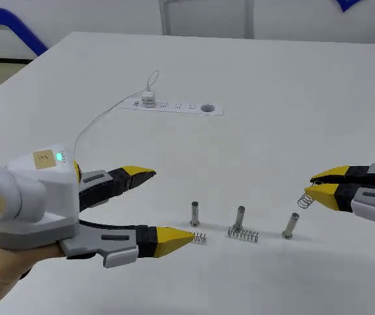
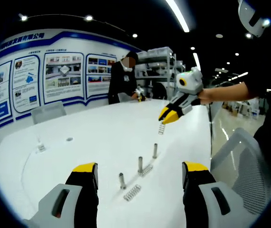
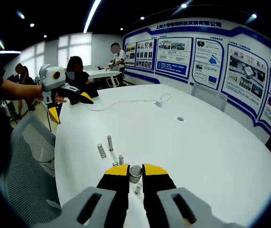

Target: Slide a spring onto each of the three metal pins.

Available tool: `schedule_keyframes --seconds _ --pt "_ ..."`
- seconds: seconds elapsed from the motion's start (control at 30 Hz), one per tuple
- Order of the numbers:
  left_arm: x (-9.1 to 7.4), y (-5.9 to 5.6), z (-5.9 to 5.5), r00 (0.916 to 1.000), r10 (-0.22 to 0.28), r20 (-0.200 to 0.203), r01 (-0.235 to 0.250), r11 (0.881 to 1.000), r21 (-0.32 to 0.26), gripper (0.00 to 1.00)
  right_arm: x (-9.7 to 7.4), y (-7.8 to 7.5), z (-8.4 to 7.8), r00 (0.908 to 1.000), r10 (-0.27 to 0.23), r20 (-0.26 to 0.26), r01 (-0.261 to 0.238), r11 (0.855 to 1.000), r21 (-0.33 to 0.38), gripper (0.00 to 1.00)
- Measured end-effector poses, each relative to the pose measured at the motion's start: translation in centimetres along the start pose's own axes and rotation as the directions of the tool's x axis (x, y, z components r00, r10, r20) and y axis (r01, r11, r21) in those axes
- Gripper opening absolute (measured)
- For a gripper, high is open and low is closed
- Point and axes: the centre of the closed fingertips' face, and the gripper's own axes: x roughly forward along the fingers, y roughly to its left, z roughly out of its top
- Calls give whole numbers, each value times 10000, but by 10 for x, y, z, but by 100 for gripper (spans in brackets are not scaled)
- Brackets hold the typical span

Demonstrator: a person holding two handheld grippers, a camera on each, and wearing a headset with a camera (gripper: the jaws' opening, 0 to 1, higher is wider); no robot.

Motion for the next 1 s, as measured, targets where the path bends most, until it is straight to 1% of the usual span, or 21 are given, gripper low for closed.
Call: schedule_keyframes --seconds 0.2,0.27,0.33,0.5,0.7,0.83,1.0 --pt "-3 2 -5 9998 102 -168 -104 9999 -75 78 8 -5 -9 9995 -112 -280 113 9999 7 10" --pt "-4 4 -8 9993 191 -319 -191 9998 6 78 12 -7 -13 9990 -150 -411 150 9999 0 10" --pt "-5 5 -9 9989 280 -370 -279 9996 22 79 16 -8 -16 9986 -171 -496 173 9998 48 10" --pt "-10 10 -12 9978 518 -404 -525 9985 -177 86 24 -8 -23 9972 -135 -741 142 9999 97 10" --pt "-15 15 -15 9961 756 -448 -773 9964 -359 88 28 -9 -29 9954 -135 -945 141 9999 57 10" --pt "-16 15 -17 9955 825 -473 -846 9954 -451 88 29 -8 -32 9939 -109 -1096 106 9999 -35 10" --pt "-17 15 -20 9947 868 -545 -897 9946 -532 89 34 -7 -33 9932 -38 -1166 40 10000 15 10"
